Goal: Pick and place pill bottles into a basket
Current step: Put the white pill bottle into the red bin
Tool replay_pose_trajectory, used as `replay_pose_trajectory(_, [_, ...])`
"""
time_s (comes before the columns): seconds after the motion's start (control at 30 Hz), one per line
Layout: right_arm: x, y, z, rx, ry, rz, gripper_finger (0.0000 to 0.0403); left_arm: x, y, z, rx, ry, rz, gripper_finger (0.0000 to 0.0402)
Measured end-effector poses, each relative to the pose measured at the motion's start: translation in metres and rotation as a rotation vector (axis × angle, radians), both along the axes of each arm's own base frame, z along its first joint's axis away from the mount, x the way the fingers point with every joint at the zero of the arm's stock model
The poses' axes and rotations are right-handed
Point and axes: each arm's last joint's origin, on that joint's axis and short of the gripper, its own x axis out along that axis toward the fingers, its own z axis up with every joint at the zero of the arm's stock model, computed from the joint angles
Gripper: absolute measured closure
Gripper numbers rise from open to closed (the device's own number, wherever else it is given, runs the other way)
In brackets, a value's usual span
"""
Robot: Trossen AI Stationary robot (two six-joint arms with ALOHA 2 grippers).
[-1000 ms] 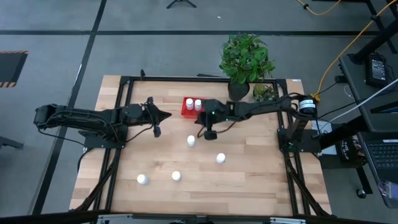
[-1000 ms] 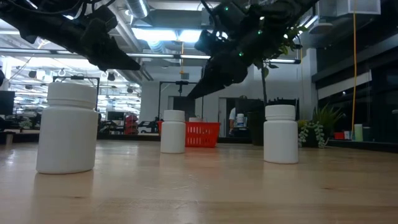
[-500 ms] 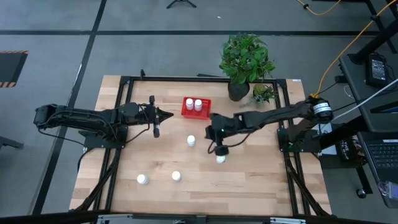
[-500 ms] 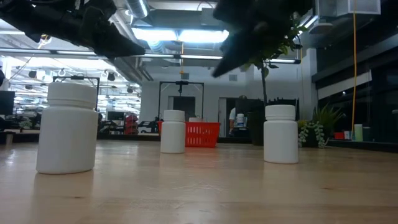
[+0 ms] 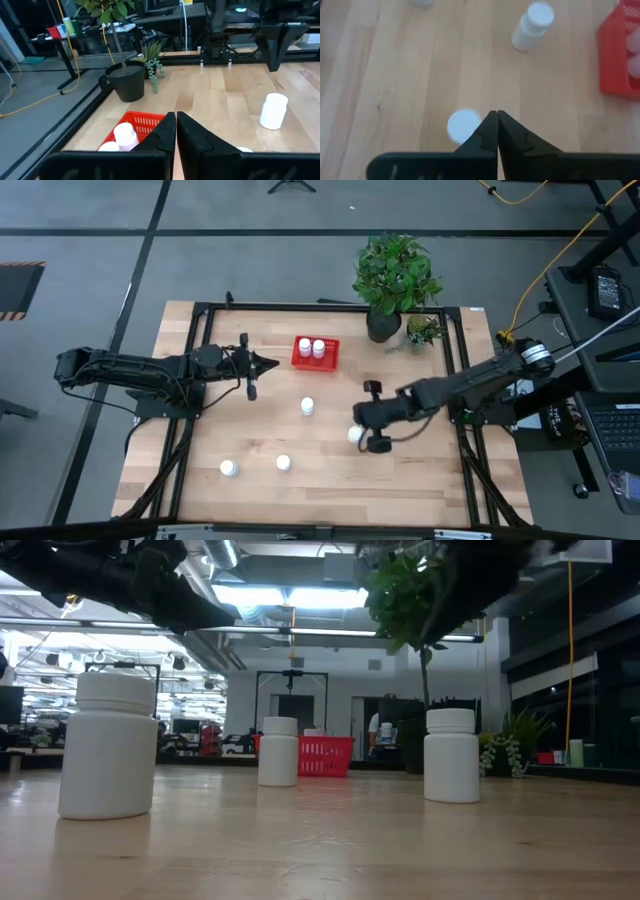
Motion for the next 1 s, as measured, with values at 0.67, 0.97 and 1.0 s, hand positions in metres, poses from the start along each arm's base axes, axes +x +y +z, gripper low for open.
replay_pose_trajectory(0.67, [-0.04,0.015,-0.015,0.194,-0.238,-0.164,0.0341,0.0,0.0,-0.001,-0.051,-0.009,0.008,0.0391])
replay_pose_trajectory(0.97, [-0.04,0.015,-0.016,0.174,-0.231,-0.151,0.0199,-0.001,-0.001,-0.005,-0.091,0.033,0.004,0.04])
replay_pose_trajectory(1.0, [-0.04,0.015,-0.016,0.173,-0.231,-0.15,0.0184,-0.001,-0.001,-0.007,-0.101,0.044,0.007,0.04])
